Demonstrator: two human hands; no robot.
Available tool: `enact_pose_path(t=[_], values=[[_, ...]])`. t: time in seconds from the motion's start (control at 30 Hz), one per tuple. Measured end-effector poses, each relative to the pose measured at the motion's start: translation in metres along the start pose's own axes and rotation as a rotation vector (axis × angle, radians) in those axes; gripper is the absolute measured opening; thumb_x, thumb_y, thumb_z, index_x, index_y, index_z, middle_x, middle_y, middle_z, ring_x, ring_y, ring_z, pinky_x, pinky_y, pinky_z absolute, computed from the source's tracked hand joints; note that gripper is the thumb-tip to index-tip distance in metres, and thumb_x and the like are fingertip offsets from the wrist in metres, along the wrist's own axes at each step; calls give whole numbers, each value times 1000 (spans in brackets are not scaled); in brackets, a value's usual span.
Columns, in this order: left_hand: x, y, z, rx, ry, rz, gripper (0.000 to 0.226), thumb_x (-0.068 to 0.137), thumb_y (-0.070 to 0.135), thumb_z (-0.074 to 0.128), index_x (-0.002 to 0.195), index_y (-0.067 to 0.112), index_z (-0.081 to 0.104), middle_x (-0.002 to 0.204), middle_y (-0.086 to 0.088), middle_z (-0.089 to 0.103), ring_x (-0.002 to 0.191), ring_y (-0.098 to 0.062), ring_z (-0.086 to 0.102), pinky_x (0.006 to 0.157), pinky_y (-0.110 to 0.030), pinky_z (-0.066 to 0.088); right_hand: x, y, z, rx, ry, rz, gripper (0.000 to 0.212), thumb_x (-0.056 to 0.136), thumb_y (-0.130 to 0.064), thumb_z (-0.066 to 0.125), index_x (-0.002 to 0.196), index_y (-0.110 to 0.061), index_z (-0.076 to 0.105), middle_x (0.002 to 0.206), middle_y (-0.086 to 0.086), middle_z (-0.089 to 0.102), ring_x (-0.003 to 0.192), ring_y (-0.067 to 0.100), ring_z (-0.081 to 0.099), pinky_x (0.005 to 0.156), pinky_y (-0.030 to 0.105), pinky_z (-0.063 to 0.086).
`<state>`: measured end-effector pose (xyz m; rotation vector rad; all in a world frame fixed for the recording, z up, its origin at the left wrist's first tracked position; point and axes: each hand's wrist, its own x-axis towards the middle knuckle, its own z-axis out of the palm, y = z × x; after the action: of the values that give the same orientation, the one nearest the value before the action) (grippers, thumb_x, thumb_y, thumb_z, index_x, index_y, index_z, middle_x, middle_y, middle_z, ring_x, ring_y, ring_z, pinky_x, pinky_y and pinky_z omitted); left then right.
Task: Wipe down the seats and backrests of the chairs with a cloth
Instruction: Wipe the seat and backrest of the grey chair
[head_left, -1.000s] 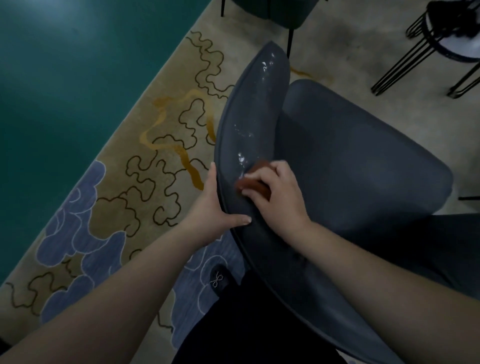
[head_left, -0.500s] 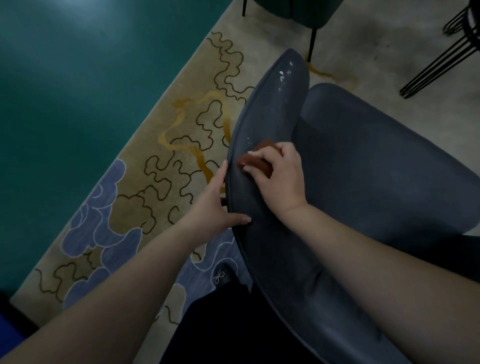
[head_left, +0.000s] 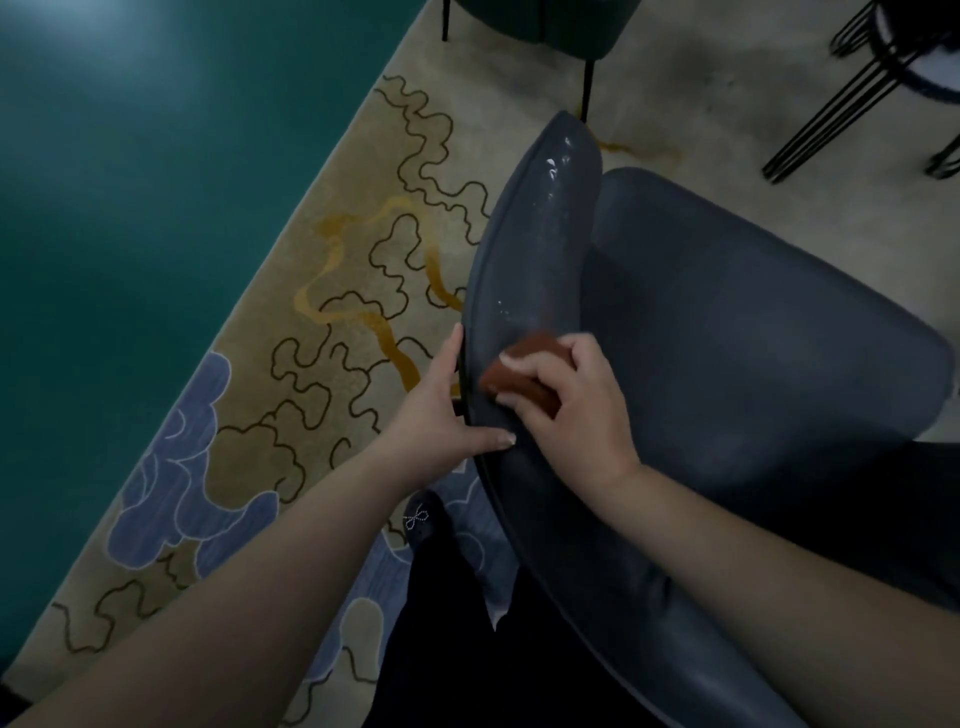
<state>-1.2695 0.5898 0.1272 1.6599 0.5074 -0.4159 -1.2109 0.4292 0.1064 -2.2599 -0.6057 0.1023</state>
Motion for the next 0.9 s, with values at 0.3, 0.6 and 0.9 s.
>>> enact_pose_path(t=[0.3,0.6,0.9], values=[[16,3,-15,102,-64,41,125,64,14,89,153,36,4,148,11,37,132,-6,40,102,-40,46,47,-3,11,-27,116,181,26,81,-43,68,106,-37,68,109,-1,46,105,20,51,89,39,49],[30,7,-26,210,-105,67,127,64,20,89,154,31,1,150,13,34,128,3,36,85,2,36,61,-9,14,-62,122,139,25,80,-36,75,105,-34,72,106,-1,45,105,22,49,88,43,48],[41,8,-34,268,-125,74,129,65,29,88,152,31,-8,130,23,27,115,16,25,71,13,23,28,-14,15,-35,123,139,28,78,-37,74,106,-34,72,106,-2,48,102,19,51,86,38,50]])
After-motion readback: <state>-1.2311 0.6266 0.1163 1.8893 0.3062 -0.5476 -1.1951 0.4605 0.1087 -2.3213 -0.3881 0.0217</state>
